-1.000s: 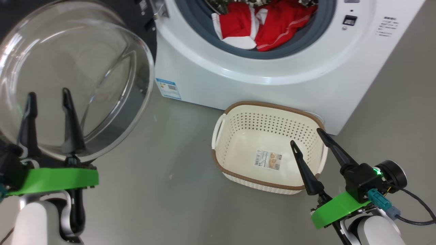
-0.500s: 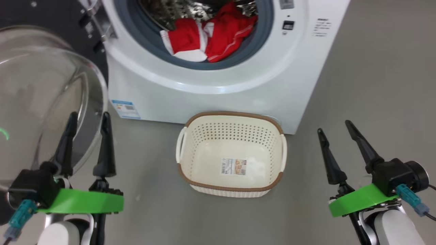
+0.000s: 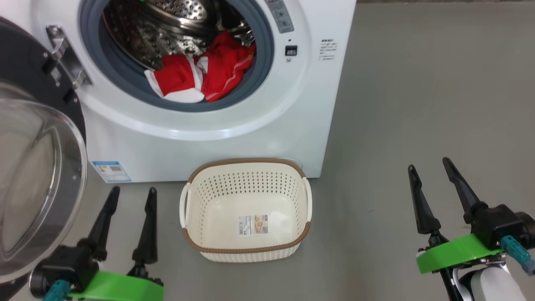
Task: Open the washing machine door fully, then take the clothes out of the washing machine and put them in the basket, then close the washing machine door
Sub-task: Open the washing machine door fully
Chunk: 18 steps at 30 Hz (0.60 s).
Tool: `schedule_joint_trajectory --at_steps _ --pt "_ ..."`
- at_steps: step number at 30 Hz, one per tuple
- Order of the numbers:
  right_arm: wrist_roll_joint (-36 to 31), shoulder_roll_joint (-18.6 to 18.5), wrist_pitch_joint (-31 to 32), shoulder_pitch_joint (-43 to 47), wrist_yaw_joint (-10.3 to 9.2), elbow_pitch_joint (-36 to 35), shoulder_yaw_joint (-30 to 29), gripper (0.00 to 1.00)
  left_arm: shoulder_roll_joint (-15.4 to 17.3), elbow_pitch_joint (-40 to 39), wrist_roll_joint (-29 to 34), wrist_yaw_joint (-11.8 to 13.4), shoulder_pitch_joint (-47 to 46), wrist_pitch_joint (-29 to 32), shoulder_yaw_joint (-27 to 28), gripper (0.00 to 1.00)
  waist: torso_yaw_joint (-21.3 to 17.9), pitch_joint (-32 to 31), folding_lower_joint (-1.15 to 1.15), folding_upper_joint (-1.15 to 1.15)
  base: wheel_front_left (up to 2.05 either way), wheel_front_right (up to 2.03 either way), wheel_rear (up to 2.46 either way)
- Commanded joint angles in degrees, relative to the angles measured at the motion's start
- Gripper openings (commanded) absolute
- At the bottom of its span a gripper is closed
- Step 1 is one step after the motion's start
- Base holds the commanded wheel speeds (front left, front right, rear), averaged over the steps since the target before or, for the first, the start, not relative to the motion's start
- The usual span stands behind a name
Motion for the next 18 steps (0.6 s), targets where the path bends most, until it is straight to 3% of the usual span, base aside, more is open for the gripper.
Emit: schedule_joint_trajectory --at_steps 1,18 --pt "-0.3 -0.1 -0.7 0.0 0.26 -1.5 1.3 1.00 1.2 -1.7 0.4 0.5 0.0 -0.3 1.9 1.00 -2.0 -2.1 0.00 0.00 0.00 0.00 0.00" --pt "-1.9 -0.1 -0.7 6.2 0.26 -4.9 2.5 1.00 1.3 -1.1 0.6 2.5 7.4 -2.7 2.1 1.00 -5.0 -5.9 0.00 0.00 0.00 0.00 0.00"
